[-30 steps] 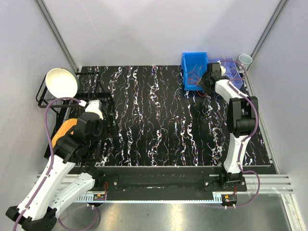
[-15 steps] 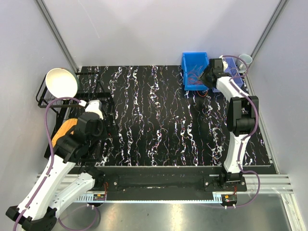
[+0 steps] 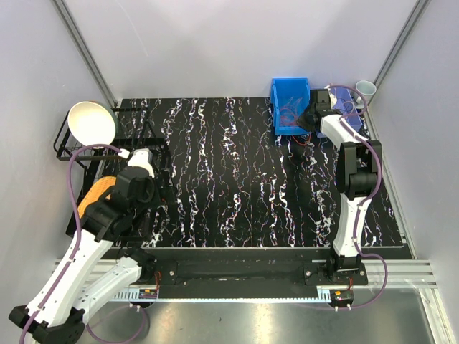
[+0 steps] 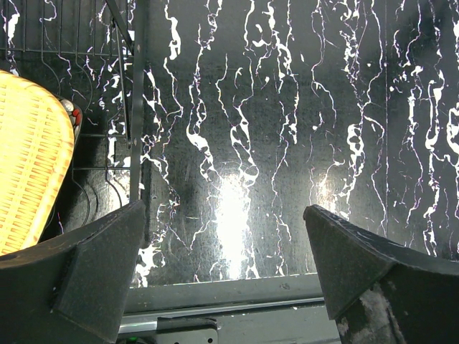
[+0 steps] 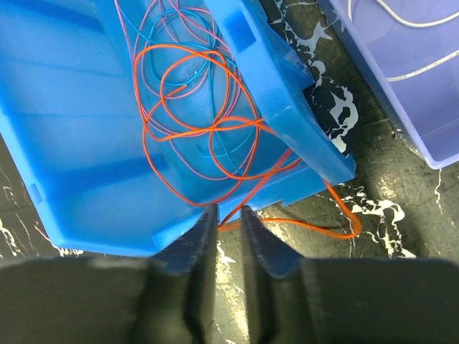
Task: Untangle the cables
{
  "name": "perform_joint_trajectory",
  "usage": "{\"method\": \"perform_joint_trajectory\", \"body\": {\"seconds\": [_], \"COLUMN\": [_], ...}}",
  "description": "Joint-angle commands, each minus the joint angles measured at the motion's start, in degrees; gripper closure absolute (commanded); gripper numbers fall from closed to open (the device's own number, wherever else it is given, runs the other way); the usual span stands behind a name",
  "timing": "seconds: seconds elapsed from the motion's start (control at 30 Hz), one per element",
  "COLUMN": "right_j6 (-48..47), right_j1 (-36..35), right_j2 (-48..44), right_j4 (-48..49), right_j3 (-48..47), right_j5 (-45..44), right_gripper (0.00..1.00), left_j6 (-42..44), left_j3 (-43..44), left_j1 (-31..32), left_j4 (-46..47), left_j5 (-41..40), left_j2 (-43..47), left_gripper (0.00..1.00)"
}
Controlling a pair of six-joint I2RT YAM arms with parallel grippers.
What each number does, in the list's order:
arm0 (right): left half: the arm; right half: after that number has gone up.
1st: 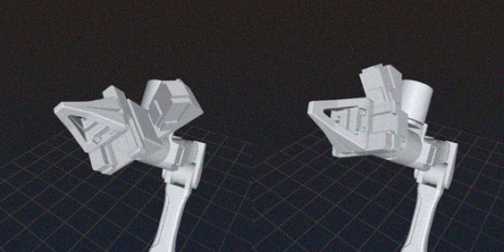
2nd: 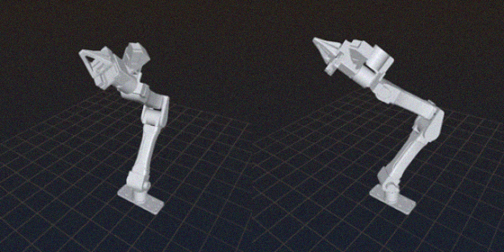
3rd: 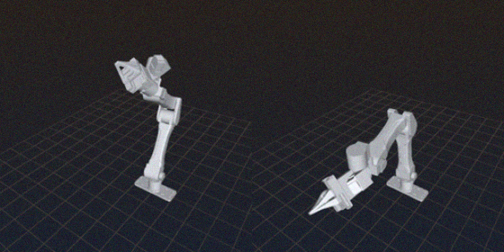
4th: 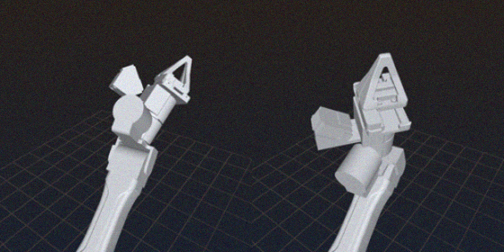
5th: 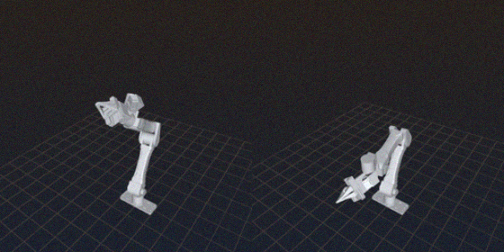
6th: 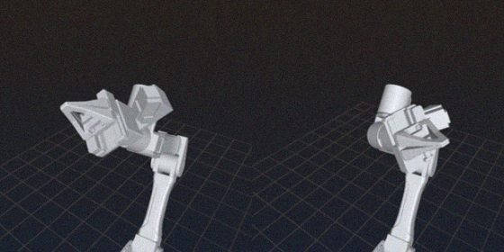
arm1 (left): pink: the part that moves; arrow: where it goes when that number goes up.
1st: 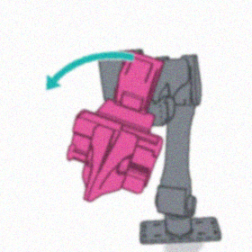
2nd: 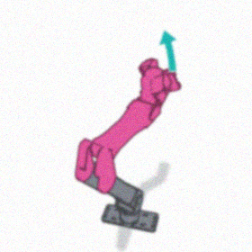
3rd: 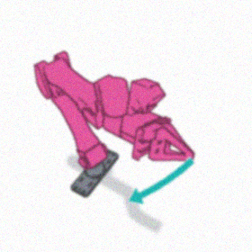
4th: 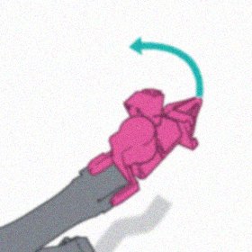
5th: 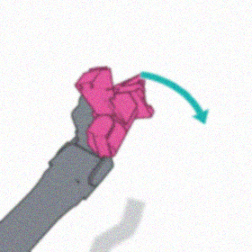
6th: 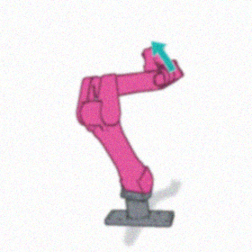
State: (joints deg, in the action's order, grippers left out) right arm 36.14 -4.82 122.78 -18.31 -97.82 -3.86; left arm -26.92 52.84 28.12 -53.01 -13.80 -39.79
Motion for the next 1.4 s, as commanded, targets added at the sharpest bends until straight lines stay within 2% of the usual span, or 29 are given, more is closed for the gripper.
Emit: {"method": "perform_joint_trajectory", "body": {"seconds": [0.0,0.13,0.33,0.6,0.9,1.13,1.37], "right_j6": [0.07,-0.28,-0.54,-0.54,-5.29,-6.26,-6.61], "right_j1": [0.16,0.16,0.16,0.16,0.34,0.42,0.42], "right_j2": [0.44,0.53,0.0,2.55,17.65,20.66,14.6], "right_j4": [1.34,1.17,-0.41,-1.91,-4.1,-3.84,-1.73], "right_j3": [-2.64,-3.69,-6.76,-19.59,-38.75,-33.94,-25.59], "right_j5": [0.25,0.43,1.13,6.4,15.37,15.46,16.25], "right_gripper": [0.86,1.0,1.0,1.0,1.0,1.0,0.98], "left_j6": [-0.24,-0.24,-0.33,-0.42,-0.51,-0.51,-0.51], "left_j3": [-0.19,-0.19,-0.19,-0.19,-0.11,-0.19,-0.1], "left_j1": [-0.17,-0.17,-0.26,-0.34,-0.26,-0.26,-0.34], "left_j4": [2.39,2.39,2.39,2.3,2.13,2.21,2.21], "left_j5": [-1.31,-1.4,-1.49,-1.67,-2.02,-2.02,-2.02], "left_j2": [-0.2,-0.2,-0.2,-0.2,-0.2,-0.55,-0.73], "left_gripper": [0.04,0.04,0.04,0.04,0.04,0.04,0.04]}}
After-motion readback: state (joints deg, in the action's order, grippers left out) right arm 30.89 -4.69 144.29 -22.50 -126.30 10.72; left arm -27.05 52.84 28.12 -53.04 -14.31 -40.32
